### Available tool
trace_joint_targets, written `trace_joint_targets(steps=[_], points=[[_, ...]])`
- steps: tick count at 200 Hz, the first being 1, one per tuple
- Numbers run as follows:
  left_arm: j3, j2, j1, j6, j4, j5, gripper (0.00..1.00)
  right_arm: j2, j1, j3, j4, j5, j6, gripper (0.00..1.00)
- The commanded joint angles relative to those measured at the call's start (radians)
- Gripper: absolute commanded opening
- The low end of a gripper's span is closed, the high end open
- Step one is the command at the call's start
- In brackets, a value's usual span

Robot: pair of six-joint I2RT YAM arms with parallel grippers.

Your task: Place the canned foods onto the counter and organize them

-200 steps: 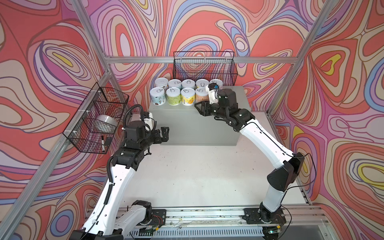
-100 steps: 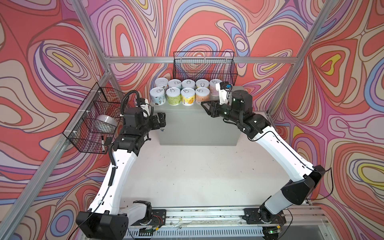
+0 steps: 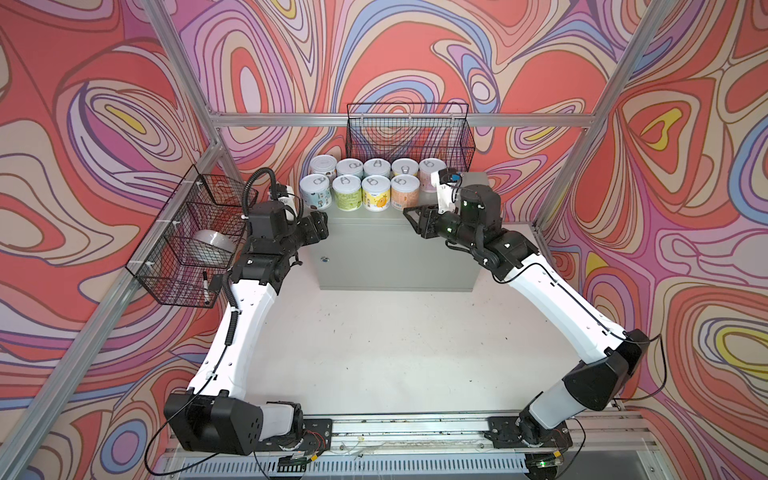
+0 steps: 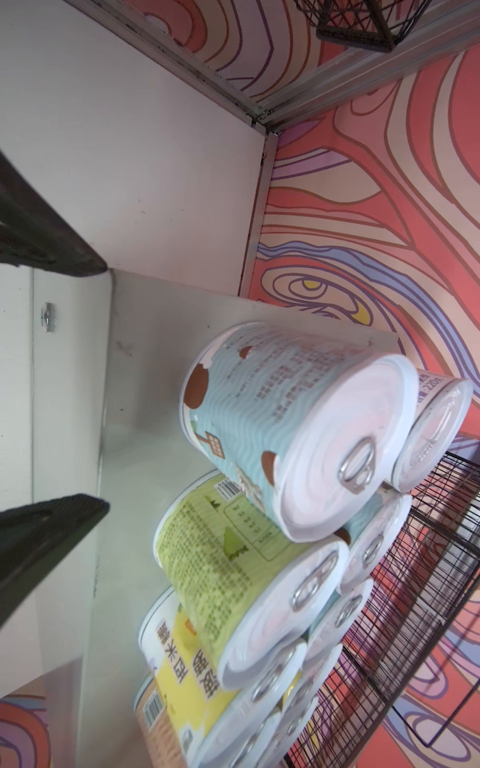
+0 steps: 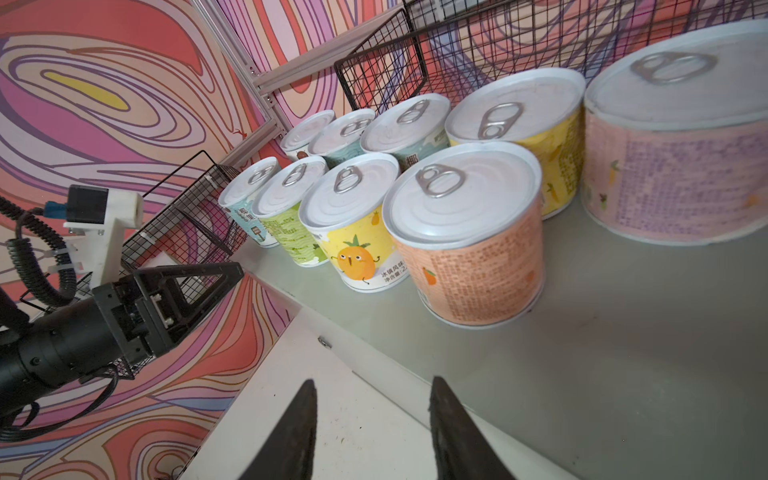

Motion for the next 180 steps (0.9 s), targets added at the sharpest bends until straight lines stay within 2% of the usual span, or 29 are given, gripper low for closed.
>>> trace_joint_targets(steps=[1, 43, 103, 135, 157, 180], points=[[0.053, 0.053, 0.008, 0.023, 0.106, 0.048, 0.84, -0.01, -0.001, -0.007, -0.002, 0.023, -0.015, 0.45], [0.086, 0.081, 0.008, 0.012, 0.106, 0.113, 0.84, -0.014, -0.002, -0.008, -0.009, 0.035, -0.01, 0.45], [-0.014, 0.003, 0.008, 0.006, 0.12, 0.129, 0.85, -0.012, -0.003, 0.004, -0.02, 0.052, -0.016, 0.45], [-0.031, -0.043, 0.008, 0.024, 0.109, 0.099, 0.85, -0.027, -0.001, -0.001, -0.019, 0.079, -0.016, 0.44], [-0.02, -0.082, 0.009, 0.043, 0.085, 0.073, 0.86, -0.061, -0.002, -0.001, -0.034, 0.147, -0.04, 0.44], [0.02, -0.109, 0.009, 0.075, -0.026, 0.03, 0.87, -0.09, -0.003, 0.018, -0.07, 0.211, -0.074, 0.45]])
